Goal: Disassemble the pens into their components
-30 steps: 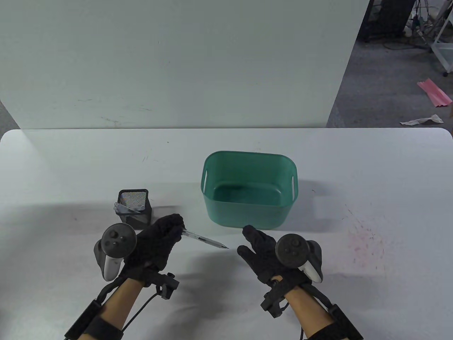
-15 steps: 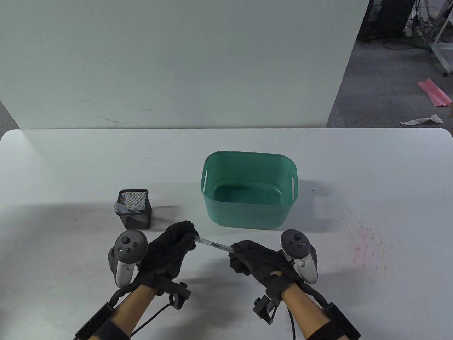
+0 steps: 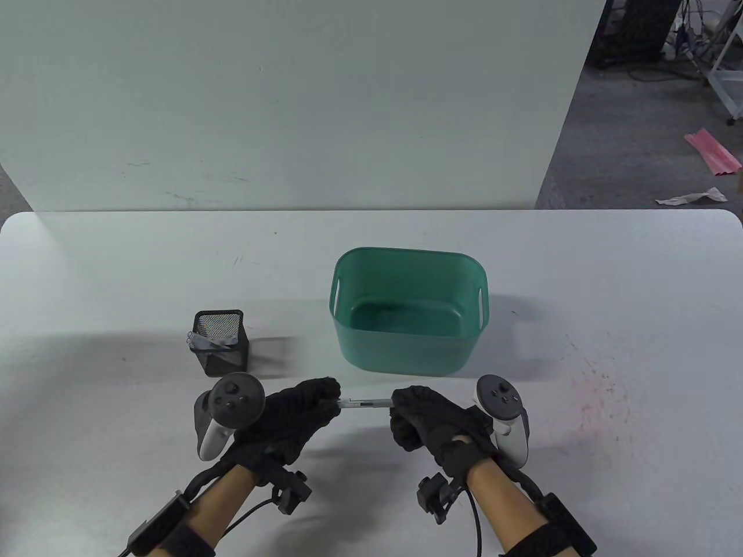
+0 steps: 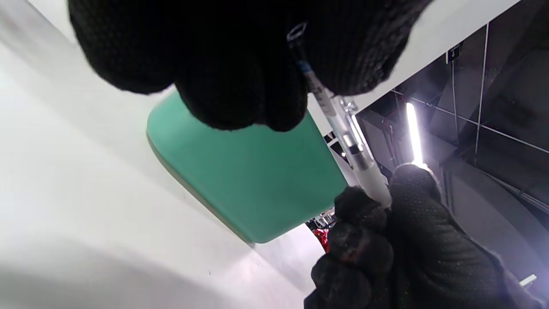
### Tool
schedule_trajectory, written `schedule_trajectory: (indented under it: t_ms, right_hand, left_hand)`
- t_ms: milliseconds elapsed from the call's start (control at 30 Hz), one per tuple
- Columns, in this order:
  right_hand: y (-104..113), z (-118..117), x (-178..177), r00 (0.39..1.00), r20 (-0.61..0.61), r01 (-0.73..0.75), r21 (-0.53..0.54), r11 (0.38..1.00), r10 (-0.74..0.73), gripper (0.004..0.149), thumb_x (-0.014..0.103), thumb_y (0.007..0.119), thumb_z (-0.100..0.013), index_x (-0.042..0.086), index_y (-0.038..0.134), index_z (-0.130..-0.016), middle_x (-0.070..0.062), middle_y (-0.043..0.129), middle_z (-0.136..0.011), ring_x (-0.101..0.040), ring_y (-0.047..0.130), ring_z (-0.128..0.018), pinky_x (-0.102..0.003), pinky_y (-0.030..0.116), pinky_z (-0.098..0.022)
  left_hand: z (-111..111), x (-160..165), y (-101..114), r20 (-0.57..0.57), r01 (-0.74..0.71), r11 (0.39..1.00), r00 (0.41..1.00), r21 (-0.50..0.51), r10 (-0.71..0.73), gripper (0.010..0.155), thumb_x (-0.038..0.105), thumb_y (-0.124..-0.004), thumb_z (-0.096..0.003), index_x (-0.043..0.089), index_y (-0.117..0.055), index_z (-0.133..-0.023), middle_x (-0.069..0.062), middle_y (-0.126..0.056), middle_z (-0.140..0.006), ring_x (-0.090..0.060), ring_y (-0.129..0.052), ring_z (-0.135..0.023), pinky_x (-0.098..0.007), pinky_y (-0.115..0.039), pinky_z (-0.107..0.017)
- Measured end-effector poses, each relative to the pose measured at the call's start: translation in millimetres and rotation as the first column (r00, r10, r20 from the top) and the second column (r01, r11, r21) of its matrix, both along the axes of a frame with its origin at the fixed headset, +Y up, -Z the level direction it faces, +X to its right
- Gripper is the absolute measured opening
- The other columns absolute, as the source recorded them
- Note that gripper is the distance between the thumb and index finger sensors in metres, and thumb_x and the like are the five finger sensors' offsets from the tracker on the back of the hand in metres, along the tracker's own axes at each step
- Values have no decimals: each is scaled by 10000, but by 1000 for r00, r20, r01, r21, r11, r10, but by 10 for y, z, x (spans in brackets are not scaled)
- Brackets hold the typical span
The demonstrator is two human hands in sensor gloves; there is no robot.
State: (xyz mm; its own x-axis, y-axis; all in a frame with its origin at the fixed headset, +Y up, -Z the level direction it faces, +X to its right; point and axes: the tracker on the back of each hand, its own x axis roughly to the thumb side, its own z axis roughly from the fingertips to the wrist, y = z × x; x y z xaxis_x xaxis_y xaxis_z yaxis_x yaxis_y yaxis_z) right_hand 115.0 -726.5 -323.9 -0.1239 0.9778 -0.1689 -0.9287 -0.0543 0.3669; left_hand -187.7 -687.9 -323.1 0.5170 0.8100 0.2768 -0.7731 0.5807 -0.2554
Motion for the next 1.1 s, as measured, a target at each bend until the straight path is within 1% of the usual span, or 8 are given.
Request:
schedule_trajectory:
  t_ms: [167, 233, 433, 667, 767, 867, 933, 1100]
  right_hand:
    - [-34, 0, 4, 998, -56, -31, -46, 998, 28, 525, 603, 620, -599, 145, 821, -759, -44, 928, -577, -292, 930, -552, -548, 791, -491]
    - [-49, 9, -13, 998, -70, -10, -65, 998, 6, 560, 632, 584, -603, 149, 823, -757, -43, 929, -578, -291, 929, -554, -545, 789, -492]
    - [-86, 6, -25, 995, -58, 78, -95, 992, -84, 476, 549, 651, -635, 126, 828, -763, -66, 924, -597, -316, 917, -578, -566, 771, -511]
    - [-9, -14, -33, 994, -102, 39, 33, 999, -35, 435, 445, 720, -602, 92, 804, -842, -121, 901, -705, -362, 879, -688, -602, 718, -589]
    - [4, -10, -33, 996, -89, -3, 83, 997, 10, 433, 480, 729, -606, 155, 774, -887, -89, 889, -779, -342, 880, -741, -613, 705, -610]
    - [-24, -3, -19, 996, -88, 10, 37, 999, -6, 573, 522, 746, -597, 151, 640, -1019, -134, 790, -933, -397, 811, -830, -622, 693, -609]
    - [-40, -5, 24, 995, -77, -56, 48, 997, 60, 618, 610, 673, -603, 133, 668, -995, -140, 813, -904, -399, 826, -805, -611, 706, -597]
    - [-51, -19, 41, 999, -39, -31, 43, 999, 33, 544, 588, 646, -614, 126, 800, -858, -115, 923, -719, -350, 921, -648, -573, 761, -535]
  left_hand:
    - [6, 5, 0, 14, 1, 1000, 1000, 12, -1, 421, 427, -826, -511, 291, -786, -908, -22, -993, -826, -215, -1054, -611, -513, -878, -517]
    - [4, 13, -6, 43, -3, 1000, 999, 12, 2, 416, 420, -827, -510, 300, -781, -905, -15, -981, -841, -220, -1043, -633, -515, -871, -528]
    - [5, 17, -16, 52, 8, 1000, 999, 17, -9, 406, 406, -830, -506, 298, -791, -896, -23, -986, -837, -228, -1045, -632, -517, -870, -530]
    - [-60, -41, -62, 99, -81, 993, 991, -83, 90, 397, 397, -825, -513, 243, -825, -878, -68, -1023, -760, -226, -1065, -555, -513, -886, -490]
    - [-67, -73, -71, 77, -90, 992, 992, -85, 96, 397, 410, -826, -513, 261, -816, -881, -53, -1016, -769, -217, -1062, -564, -508, -885, -496]
    - [-69, -109, -85, 44, -86, 993, 995, -76, 90, 401, 419, -819, -514, 279, -798, -889, -38, -1000, -793, -218, -1052, -587, -507, -876, -509]
    - [-60, -142, -101, 27, -104, 991, 994, -79, 107, 402, 417, -819, -516, 283, -793, -894, -38, -993, -804, -224, -1047, -597, -512, -871, -510]
    - [-42, -135, -101, 35, -68, 996, 997, -50, 69, 403, 417, -821, -514, 294, -791, -896, -31, -989, -819, -226, -1045, -613, -515, -868, -514]
